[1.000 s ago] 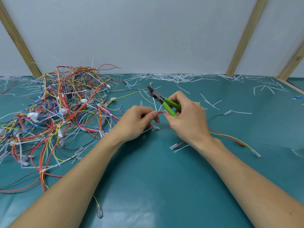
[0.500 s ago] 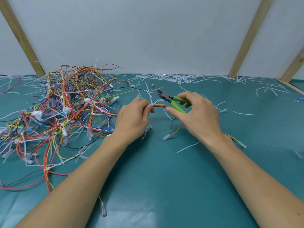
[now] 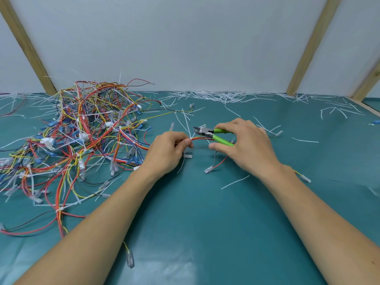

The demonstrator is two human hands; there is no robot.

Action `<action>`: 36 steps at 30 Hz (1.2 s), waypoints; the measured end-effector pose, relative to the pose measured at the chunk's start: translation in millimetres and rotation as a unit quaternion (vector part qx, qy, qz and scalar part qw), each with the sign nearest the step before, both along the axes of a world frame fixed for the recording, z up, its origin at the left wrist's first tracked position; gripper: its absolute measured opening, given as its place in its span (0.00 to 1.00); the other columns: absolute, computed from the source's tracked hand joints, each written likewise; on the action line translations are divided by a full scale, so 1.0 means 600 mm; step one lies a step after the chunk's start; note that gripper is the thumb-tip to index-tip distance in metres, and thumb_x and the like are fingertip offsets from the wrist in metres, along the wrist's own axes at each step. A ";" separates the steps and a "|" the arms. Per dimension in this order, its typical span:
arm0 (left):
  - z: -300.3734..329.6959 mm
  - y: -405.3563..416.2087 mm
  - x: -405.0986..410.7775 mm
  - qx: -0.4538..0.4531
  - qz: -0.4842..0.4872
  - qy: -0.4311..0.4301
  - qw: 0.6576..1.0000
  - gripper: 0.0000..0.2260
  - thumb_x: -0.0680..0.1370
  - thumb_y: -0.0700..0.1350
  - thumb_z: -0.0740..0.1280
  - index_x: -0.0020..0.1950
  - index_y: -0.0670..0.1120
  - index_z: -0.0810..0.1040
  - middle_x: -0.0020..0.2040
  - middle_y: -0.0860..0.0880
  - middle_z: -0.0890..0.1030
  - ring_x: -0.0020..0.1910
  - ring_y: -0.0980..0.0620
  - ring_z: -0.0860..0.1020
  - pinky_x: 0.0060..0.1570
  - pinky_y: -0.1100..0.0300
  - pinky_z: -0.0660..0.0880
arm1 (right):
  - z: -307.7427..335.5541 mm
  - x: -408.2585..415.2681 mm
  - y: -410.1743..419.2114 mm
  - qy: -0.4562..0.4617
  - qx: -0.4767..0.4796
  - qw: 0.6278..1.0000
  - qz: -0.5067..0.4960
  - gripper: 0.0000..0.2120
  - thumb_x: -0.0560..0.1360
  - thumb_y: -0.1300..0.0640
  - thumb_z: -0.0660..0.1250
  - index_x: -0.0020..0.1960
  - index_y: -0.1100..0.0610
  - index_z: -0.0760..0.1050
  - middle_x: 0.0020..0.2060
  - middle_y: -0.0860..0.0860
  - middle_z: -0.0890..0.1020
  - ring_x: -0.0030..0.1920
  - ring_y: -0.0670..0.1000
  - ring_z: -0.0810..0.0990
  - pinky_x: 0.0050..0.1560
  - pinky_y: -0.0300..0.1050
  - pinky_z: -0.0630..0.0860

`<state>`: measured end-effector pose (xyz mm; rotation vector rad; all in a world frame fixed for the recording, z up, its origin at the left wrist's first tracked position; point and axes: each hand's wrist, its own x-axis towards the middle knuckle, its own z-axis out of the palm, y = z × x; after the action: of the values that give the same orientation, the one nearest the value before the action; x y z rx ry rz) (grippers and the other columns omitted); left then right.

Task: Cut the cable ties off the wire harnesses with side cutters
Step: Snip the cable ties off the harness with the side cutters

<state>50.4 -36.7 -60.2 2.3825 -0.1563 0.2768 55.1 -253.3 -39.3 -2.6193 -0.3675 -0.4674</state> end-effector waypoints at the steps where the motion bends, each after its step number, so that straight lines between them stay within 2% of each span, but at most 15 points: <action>1: 0.000 0.000 0.000 0.001 -0.001 -0.004 1.000 0.09 0.82 0.48 0.65 0.45 0.52 0.84 0.26 0.53 0.69 0.28 0.56 0.67 0.32 0.58 0.63 | 0.001 0.000 0.000 -0.002 -0.005 1.000 0.003 0.20 0.71 0.33 0.73 0.60 0.39 0.81 0.55 0.43 0.80 0.58 0.50 0.75 0.59 0.52 0.67; 4: 0.002 -0.001 0.000 0.009 0.002 -0.021 1.000 0.08 0.82 0.48 0.66 0.46 0.53 0.84 0.31 0.52 0.72 0.31 0.56 0.69 0.35 0.56 0.63 | 0.001 0.000 -0.001 -0.008 -0.014 1.000 0.006 0.21 0.69 0.31 0.73 0.58 0.39 0.82 0.51 0.42 0.81 0.56 0.50 0.75 0.57 0.52 0.67; 9: 0.001 -0.006 0.001 0.025 0.014 -0.054 0.998 0.07 0.81 0.47 0.68 0.51 0.50 0.86 0.41 0.49 0.75 0.41 0.47 0.72 0.42 0.54 0.67 | 0.001 0.002 -0.001 -0.019 0.006 1.000 0.003 0.23 0.67 0.29 0.73 0.55 0.41 0.83 0.48 0.42 0.82 0.53 0.48 0.76 0.57 0.52 0.69; 16: 0.001 -0.008 0.000 0.042 0.009 -0.068 0.997 0.06 0.80 0.46 0.69 0.51 0.49 0.86 0.42 0.49 0.76 0.43 0.45 0.75 0.43 0.55 0.67 | 0.001 -0.001 0.004 -0.060 0.057 0.997 -0.012 0.21 0.68 0.30 0.74 0.54 0.42 0.83 0.47 0.41 0.82 0.51 0.48 0.77 0.55 0.51 0.68; 21: -0.002 -0.008 0.002 0.048 0.007 -0.078 0.996 0.06 0.80 0.47 0.69 0.51 0.50 0.86 0.42 0.49 0.76 0.43 0.45 0.75 0.44 0.53 0.69 | 0.000 -0.001 0.005 -0.054 0.024 0.998 -0.013 0.20 0.69 0.31 0.73 0.54 0.42 0.83 0.46 0.42 0.82 0.51 0.49 0.76 0.54 0.49 0.67; 24: -0.003 -0.008 0.003 0.042 0.012 -0.084 0.995 0.06 0.80 0.47 0.70 0.51 0.49 0.86 0.42 0.49 0.76 0.43 0.46 0.75 0.41 0.55 0.66 | -0.001 -0.001 0.004 -0.047 0.013 0.999 -0.011 0.20 0.69 0.31 0.73 0.54 0.41 0.83 0.47 0.42 0.82 0.52 0.49 0.76 0.53 0.49 0.66; 26: -0.003 -0.008 0.003 0.038 0.015 -0.088 0.995 0.06 0.80 0.46 0.70 0.51 0.48 0.86 0.42 0.49 0.77 0.42 0.46 0.75 0.41 0.56 0.65 | -0.001 -0.001 0.004 -0.043 0.012 0.999 -0.011 0.19 0.69 0.31 0.74 0.54 0.41 0.83 0.46 0.43 0.82 0.51 0.49 0.76 0.54 0.50 0.67; 31: -0.005 -0.008 0.004 0.027 0.016 -0.097 0.995 0.05 0.79 0.46 0.71 0.50 0.47 0.86 0.42 0.47 0.79 0.42 0.46 0.76 0.43 0.53 0.71 | -0.003 -0.001 0.004 -0.020 -0.008 1.000 -0.015 0.20 0.70 0.31 0.73 0.54 0.42 0.83 0.47 0.43 0.82 0.53 0.50 0.76 0.58 0.53 0.70; 36: -0.005 -0.009 0.003 0.005 0.034 -0.106 0.994 0.03 0.78 0.45 0.72 0.48 0.47 0.86 0.41 0.51 0.79 0.40 0.49 0.76 0.42 0.56 0.70 | -0.002 -0.001 0.003 -0.006 -0.007 1.000 -0.018 0.19 0.70 0.32 0.73 0.55 0.42 0.83 0.47 0.44 0.82 0.53 0.51 0.77 0.59 0.54 0.70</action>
<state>52.3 -42.3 -63.3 2.3674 -0.1767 0.5640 54.6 -251.4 -40.7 -2.6423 -0.3302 -0.4927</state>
